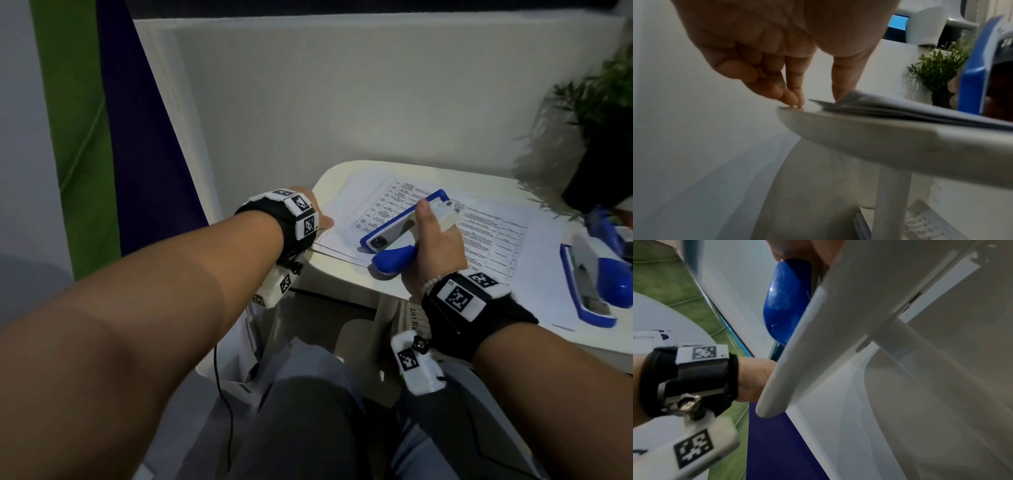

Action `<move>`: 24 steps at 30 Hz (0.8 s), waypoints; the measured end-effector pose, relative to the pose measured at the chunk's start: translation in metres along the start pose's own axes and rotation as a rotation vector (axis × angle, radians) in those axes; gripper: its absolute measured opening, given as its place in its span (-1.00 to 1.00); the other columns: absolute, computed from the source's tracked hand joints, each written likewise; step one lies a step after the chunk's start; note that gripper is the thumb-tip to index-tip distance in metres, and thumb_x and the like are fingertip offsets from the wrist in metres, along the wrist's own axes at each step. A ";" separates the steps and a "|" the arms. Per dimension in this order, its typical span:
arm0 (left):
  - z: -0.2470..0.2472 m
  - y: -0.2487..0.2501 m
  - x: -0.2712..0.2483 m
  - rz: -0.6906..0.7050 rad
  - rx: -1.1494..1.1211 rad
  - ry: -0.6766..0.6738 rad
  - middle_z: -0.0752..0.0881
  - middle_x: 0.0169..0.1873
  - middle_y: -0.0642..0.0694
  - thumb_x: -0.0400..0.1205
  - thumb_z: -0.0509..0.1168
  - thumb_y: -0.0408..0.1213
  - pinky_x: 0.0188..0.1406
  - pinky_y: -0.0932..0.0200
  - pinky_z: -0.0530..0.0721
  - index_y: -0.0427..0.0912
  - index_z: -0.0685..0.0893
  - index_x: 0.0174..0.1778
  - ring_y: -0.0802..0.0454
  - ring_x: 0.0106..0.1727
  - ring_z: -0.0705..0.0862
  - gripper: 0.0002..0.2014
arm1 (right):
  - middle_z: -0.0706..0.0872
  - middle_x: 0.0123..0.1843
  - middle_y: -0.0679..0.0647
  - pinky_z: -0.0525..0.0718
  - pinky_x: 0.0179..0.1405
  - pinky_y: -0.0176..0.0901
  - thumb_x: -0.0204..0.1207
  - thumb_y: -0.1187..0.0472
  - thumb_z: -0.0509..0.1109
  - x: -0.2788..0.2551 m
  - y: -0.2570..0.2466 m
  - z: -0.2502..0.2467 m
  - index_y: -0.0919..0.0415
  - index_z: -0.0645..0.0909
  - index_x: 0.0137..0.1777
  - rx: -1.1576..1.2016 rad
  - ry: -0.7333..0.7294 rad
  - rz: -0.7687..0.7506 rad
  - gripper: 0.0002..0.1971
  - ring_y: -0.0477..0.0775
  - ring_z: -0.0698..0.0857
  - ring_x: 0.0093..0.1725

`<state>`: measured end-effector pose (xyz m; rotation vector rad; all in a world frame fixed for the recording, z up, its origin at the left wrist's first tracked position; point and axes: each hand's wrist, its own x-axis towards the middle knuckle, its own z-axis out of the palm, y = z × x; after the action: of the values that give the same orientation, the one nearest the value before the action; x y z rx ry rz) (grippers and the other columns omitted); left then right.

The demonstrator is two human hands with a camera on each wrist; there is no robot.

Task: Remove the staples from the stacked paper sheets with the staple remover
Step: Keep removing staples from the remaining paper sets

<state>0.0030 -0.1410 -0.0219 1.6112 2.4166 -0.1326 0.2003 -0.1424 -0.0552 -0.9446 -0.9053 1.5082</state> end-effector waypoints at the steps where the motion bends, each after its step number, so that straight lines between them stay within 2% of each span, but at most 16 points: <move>1: 0.001 0.001 0.002 -0.016 0.010 0.003 0.67 0.09 -0.08 0.43 0.27 0.22 0.16 -0.18 0.60 -0.01 0.65 -0.08 -0.21 0.03 0.66 -0.61 | 0.70 -0.04 0.15 0.64 0.25 0.30 0.32 -0.12 0.43 0.000 0.000 0.000 0.08 0.59 -0.10 -0.008 -0.008 0.007 -0.69 0.21 0.70 0.01; 3: -0.003 0.006 0.003 -0.055 -0.047 0.030 0.68 0.11 -0.04 0.36 0.40 0.11 0.15 -0.19 0.62 -0.04 0.63 -0.05 -0.21 0.05 0.67 -0.63 | 0.70 -0.08 0.10 0.66 0.19 0.24 0.41 -0.09 0.44 -0.001 0.000 -0.001 0.08 0.58 -0.11 -0.016 -0.016 0.020 -0.74 0.15 0.70 -0.04; 5: -0.009 0.013 -0.001 -0.044 -0.212 0.061 0.69 -0.03 -0.02 0.33 0.47 -0.04 0.06 0.06 0.63 -0.05 0.59 -0.13 -0.12 -0.05 0.68 -0.71 | 0.73 -0.07 0.05 0.73 0.09 0.08 0.56 0.01 0.39 0.000 0.001 -0.002 0.08 0.58 -0.06 -0.012 -0.029 0.023 -0.84 0.07 0.74 -0.07; 6: -0.012 0.016 -0.002 -0.026 -0.299 0.082 0.67 -0.07 -0.02 0.38 0.47 -0.14 -0.03 0.17 0.60 -0.05 0.57 -0.14 -0.08 -0.08 0.65 -0.76 | 0.74 -0.05 0.04 0.74 0.05 -0.01 0.57 0.01 0.37 0.000 0.001 -0.003 0.09 0.59 -0.03 -0.017 -0.033 0.028 -0.84 0.04 0.75 -0.07; 7: -0.014 0.020 -0.005 -0.012 -0.390 0.120 0.65 -0.09 -0.03 0.42 0.44 -0.25 -0.10 0.20 0.59 -0.05 0.56 -0.14 -0.07 -0.09 0.64 -0.81 | 0.74 -0.03 0.05 0.73 0.09 0.00 0.54 -0.03 0.39 0.001 0.001 -0.004 0.07 0.59 -0.02 -0.028 -0.035 0.039 -0.81 0.05 0.76 -0.05; 9: -0.017 0.025 -0.013 0.020 -0.588 0.239 0.70 -0.11 -0.08 0.44 0.36 -0.39 -0.11 0.09 0.71 -0.05 0.56 -0.20 -0.10 -0.12 0.70 -0.85 | 0.75 -0.02 0.05 0.65 0.24 0.30 0.35 -0.21 0.47 0.000 -0.005 -0.008 0.03 0.64 -0.07 -0.015 -0.043 0.076 -0.66 0.15 0.74 0.03; 10: -0.020 0.026 -0.022 0.045 -0.692 0.315 0.72 -0.13 -0.11 0.46 0.32 -0.42 -0.11 -0.01 0.75 -0.03 0.56 -0.23 -0.13 -0.14 0.73 -0.84 | 0.78 0.01 0.04 0.61 0.23 0.44 0.21 -0.34 0.51 0.000 -0.011 -0.009 0.01 0.68 -0.07 -0.011 -0.055 0.091 -0.53 0.19 0.75 0.06; 12: -0.030 0.023 -0.039 0.081 -0.855 0.472 0.73 -0.08 -0.11 0.50 0.24 -0.43 -0.12 -0.09 0.77 -0.01 0.59 -0.12 -0.14 -0.15 0.74 -0.80 | 0.81 0.06 0.05 0.61 0.18 0.51 -0.06 -0.52 0.49 0.000 -0.025 -0.012 -0.05 0.71 0.04 -0.032 -0.061 0.066 -0.26 0.28 0.77 0.10; 13: -0.036 0.019 -0.047 0.098 -0.907 0.547 0.73 -0.04 -0.10 0.53 0.21 -0.42 -0.11 -0.09 0.76 0.00 0.61 0.00 -0.13 -0.14 0.74 -0.76 | 0.81 0.07 0.05 0.62 0.17 0.49 -0.07 -0.55 0.46 -0.002 -0.038 -0.011 -0.04 0.69 0.10 -0.026 -0.040 0.037 -0.20 0.28 0.77 0.10; 14: -0.043 0.016 -0.056 0.122 -0.956 0.617 0.73 0.00 -0.09 0.56 0.19 -0.40 -0.10 -0.10 0.76 0.04 0.60 0.08 -0.11 -0.12 0.74 -0.72 | 0.80 0.06 0.03 0.63 0.18 0.48 0.00 -0.54 0.42 -0.002 -0.051 -0.011 -0.03 0.65 0.12 -0.005 -0.018 -0.003 -0.22 0.25 0.76 0.09; 16: -0.054 0.011 -0.078 0.174 -1.041 0.719 0.74 -0.03 -0.04 0.59 0.18 -0.38 -0.10 -0.13 0.76 0.18 0.59 0.03 -0.09 -0.10 0.75 -0.70 | 0.74 0.02 0.09 0.63 0.20 0.44 0.11 -0.48 0.35 -0.005 -0.080 -0.005 0.00 0.58 0.07 0.041 -0.019 -0.111 -0.33 0.21 0.74 0.03; 18: -0.057 0.009 -0.099 0.226 -1.053 0.760 0.75 -0.07 -0.01 0.59 0.21 -0.38 -0.12 -0.14 0.76 0.30 0.55 -0.07 -0.09 -0.11 0.75 -0.65 | 0.77 -0.03 0.12 0.68 0.19 0.32 0.04 -0.47 0.33 -0.013 -0.107 0.007 0.06 0.54 0.09 0.037 -0.064 -0.236 -0.26 0.20 0.77 0.02; 20: -0.053 0.008 -0.119 0.277 -0.984 0.761 0.75 -0.11 -0.02 0.57 0.26 -0.34 -0.17 -0.07 0.77 0.33 0.54 -0.01 -0.05 -0.18 0.76 -0.65 | 0.80 -0.09 0.08 0.68 0.19 0.28 0.03 -0.51 0.29 -0.027 -0.126 0.023 0.06 0.52 0.07 -0.016 -0.105 -0.387 -0.24 0.17 0.78 0.01; 22: -0.046 0.009 -0.133 0.313 -0.854 0.750 0.72 -0.22 0.09 0.57 0.28 -0.33 -0.27 0.18 0.71 0.25 0.53 0.08 0.19 -0.33 0.68 -0.67 | 0.77 -0.06 0.19 0.71 0.10 0.27 -0.03 -0.61 0.25 -0.042 -0.136 0.038 0.05 0.52 -0.05 -0.098 -0.125 -0.515 -0.21 0.28 0.75 -0.01; 24: -0.037 0.009 -0.144 0.316 -0.759 0.726 0.64 -0.35 0.20 0.58 0.28 -0.33 -0.40 0.46 0.54 0.14 0.56 0.16 0.31 -0.45 0.59 -0.70 | 0.69 -0.10 0.33 0.78 -0.14 0.04 0.04 -0.61 0.18 -0.054 -0.137 0.049 0.17 0.52 -0.06 -0.180 -0.169 -0.626 -0.16 0.30 0.73 -0.15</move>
<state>0.0590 -0.2596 0.0494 1.7588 2.1049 1.4476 0.2127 -0.1815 0.0941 -0.5784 -1.3301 0.9860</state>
